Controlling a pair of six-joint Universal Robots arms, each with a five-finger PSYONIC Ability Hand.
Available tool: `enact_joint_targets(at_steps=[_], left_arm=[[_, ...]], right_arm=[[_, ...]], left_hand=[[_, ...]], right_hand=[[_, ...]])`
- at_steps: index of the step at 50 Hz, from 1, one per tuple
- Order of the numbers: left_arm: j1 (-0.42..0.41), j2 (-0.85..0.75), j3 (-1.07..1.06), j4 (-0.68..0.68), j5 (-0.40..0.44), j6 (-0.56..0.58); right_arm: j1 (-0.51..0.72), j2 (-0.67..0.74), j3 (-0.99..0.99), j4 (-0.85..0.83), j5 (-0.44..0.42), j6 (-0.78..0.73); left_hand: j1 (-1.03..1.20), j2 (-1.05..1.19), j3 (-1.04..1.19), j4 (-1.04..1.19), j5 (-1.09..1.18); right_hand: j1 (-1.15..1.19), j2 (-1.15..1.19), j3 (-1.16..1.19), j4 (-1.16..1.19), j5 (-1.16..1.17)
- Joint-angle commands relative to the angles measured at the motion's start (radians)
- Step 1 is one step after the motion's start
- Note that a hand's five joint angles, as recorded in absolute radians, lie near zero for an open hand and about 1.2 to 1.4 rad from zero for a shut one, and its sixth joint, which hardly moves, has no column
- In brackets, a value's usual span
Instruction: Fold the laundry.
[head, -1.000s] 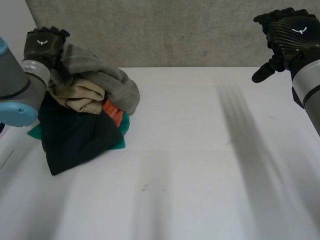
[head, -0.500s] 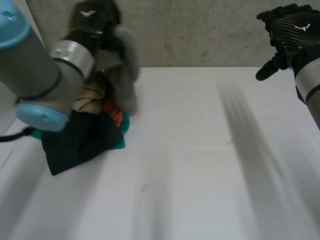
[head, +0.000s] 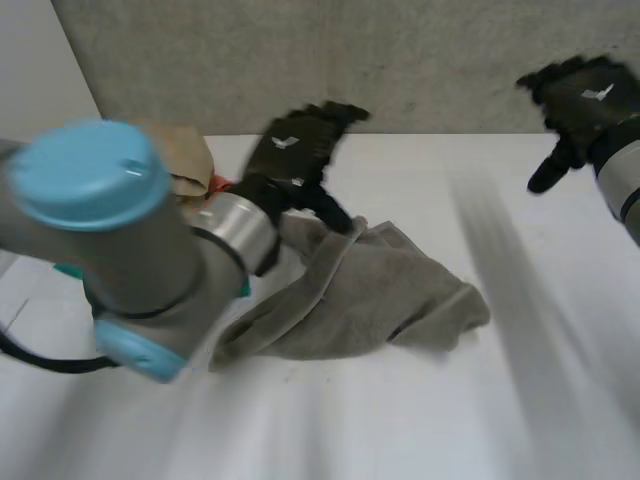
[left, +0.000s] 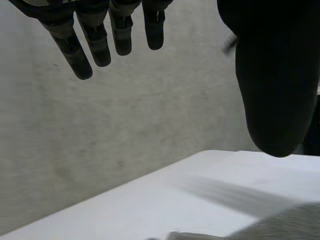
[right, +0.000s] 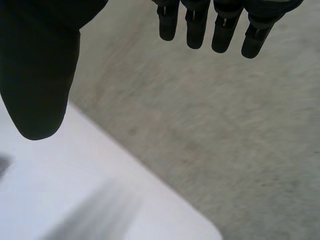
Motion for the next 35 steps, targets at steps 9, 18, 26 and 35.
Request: enact_joint_targets(at_steps=[9, 18, 26, 35], left_arm=[[0.134, 0.263, -0.48, -0.03, -0.027, 0.048], [0.115, 0.128, -0.52, -0.047, -0.111, 0.068], [0.124, 0.004, -0.459, -0.046, -0.177, 0.076], [0.121, -0.081, -0.407, -0.047, -0.183, 0.074]], right_arm=[[0.065, 0.102, 0.069, 0.292, -0.206, -0.276], [0.137, 0.147, 0.187, 0.172, -0.212, -0.371], [0.152, 0.163, 0.348, -0.105, -0.195, -0.379], [0.148, 0.179, 0.365, -0.136, -0.167, -0.38]], left_hand=[[0.177, 0.163, 0.157, 0.169, 0.168], [0.207, 0.192, 0.186, 0.198, 0.198], [0.218, 0.204, 0.198, 0.21, 0.209], [0.625, 0.611, 0.605, 0.617, 0.616]], right_hand=[[0.015, 0.038, 0.038, 0.038, 0.029], [0.156, 0.179, 0.179, 0.179, 0.17], [0.165, 0.188, 0.187, 0.188, 0.179], [0.572, 0.595, 0.594, 0.595, 0.586]])
